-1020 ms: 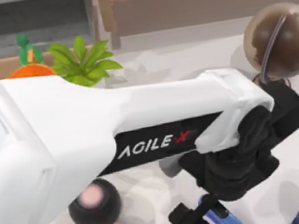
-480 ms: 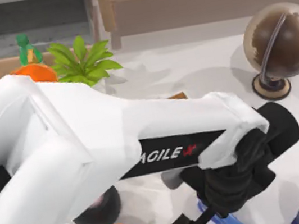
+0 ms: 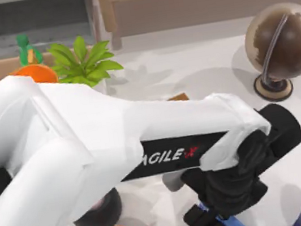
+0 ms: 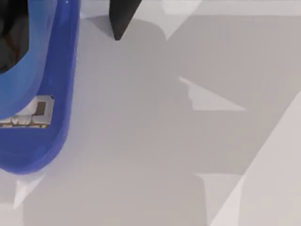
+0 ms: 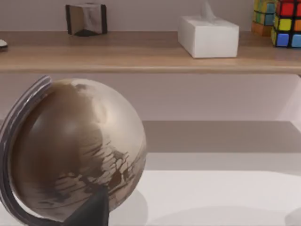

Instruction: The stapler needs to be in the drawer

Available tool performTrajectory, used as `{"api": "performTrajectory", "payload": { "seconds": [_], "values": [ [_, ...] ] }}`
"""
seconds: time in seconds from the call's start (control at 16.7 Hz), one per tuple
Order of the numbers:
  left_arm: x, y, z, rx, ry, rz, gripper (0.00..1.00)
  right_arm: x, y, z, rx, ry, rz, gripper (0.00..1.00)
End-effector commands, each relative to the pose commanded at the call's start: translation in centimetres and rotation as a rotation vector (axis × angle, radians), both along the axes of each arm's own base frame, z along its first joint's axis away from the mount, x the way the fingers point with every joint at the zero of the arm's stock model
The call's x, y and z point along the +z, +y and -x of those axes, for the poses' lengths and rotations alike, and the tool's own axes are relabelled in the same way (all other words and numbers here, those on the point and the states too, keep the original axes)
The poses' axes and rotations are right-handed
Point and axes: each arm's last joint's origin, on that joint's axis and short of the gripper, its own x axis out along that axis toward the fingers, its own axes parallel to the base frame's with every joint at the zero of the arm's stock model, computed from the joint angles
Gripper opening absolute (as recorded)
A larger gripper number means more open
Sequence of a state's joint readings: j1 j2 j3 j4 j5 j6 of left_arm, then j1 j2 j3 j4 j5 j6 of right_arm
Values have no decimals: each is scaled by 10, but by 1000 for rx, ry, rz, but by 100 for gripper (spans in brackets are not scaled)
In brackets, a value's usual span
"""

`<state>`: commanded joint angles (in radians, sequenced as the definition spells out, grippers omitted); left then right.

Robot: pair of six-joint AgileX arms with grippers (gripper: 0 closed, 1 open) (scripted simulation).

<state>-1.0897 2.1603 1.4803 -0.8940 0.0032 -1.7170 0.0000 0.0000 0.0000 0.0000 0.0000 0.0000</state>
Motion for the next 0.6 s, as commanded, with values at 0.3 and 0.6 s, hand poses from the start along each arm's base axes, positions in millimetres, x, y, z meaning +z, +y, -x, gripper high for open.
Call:
{"api": "performTrajectory", "payload": {
  "seconds": [0.3,0.6],
  "values": [
    [0,0,0,0,0,0,0,0,0,0,0,0,0,100],
    [0,0,0,0,0,0,0,0,0,0,0,0,0,100]
  ]
}}
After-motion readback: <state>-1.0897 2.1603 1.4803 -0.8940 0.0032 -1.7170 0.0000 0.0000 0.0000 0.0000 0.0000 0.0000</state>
